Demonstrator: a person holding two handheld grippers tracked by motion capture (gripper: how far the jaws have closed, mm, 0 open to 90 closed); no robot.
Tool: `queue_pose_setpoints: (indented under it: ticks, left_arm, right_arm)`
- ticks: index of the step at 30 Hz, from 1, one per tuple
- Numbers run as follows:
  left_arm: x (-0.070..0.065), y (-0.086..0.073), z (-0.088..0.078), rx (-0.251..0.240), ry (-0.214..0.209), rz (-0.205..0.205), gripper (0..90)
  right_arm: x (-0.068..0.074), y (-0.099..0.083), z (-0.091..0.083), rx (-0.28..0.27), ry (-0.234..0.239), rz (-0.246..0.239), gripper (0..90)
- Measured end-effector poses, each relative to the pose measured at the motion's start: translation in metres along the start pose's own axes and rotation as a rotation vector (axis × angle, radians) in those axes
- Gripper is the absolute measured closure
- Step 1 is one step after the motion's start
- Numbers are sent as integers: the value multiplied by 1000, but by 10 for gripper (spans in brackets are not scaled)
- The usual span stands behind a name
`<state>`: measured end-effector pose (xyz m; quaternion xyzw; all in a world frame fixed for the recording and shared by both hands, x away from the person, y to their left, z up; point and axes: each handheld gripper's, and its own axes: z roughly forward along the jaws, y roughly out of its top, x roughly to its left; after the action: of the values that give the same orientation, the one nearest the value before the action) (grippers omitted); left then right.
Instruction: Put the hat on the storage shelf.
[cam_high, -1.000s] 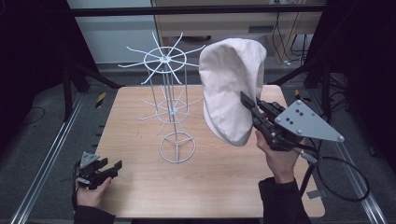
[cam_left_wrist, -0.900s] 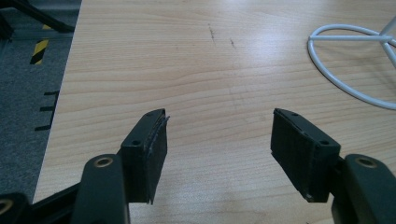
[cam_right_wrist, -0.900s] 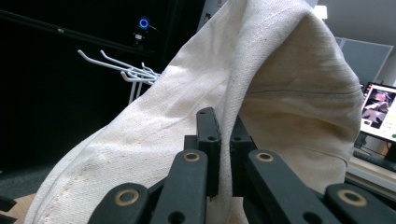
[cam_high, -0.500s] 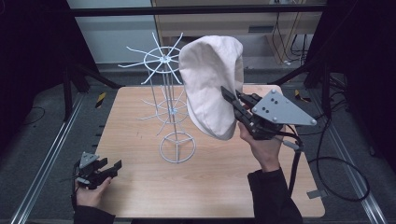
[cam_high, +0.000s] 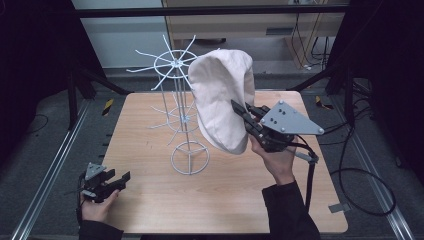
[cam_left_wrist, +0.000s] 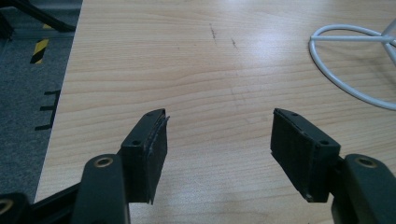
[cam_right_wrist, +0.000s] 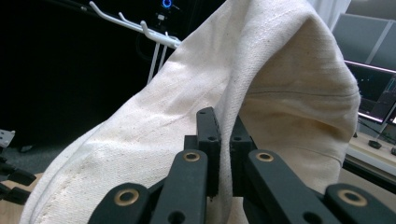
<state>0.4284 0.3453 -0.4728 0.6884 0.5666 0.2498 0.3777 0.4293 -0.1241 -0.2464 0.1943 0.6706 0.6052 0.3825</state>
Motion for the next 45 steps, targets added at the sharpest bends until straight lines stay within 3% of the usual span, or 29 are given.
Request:
queue_pose_setpoints:
  ticks: [24,37,45]
  left_arm:
    - [0,0,0,3,-3,-2,362]
    - [0,0,0,1,-3,-1,362]
    - [0,0,1,5,-4,1,362]
  right_arm:
    - [1,-22,8,53,50,35,878]
    - [2,-36,21,139,44,79,856]
    - [2,-43,26,158,52,102,857]
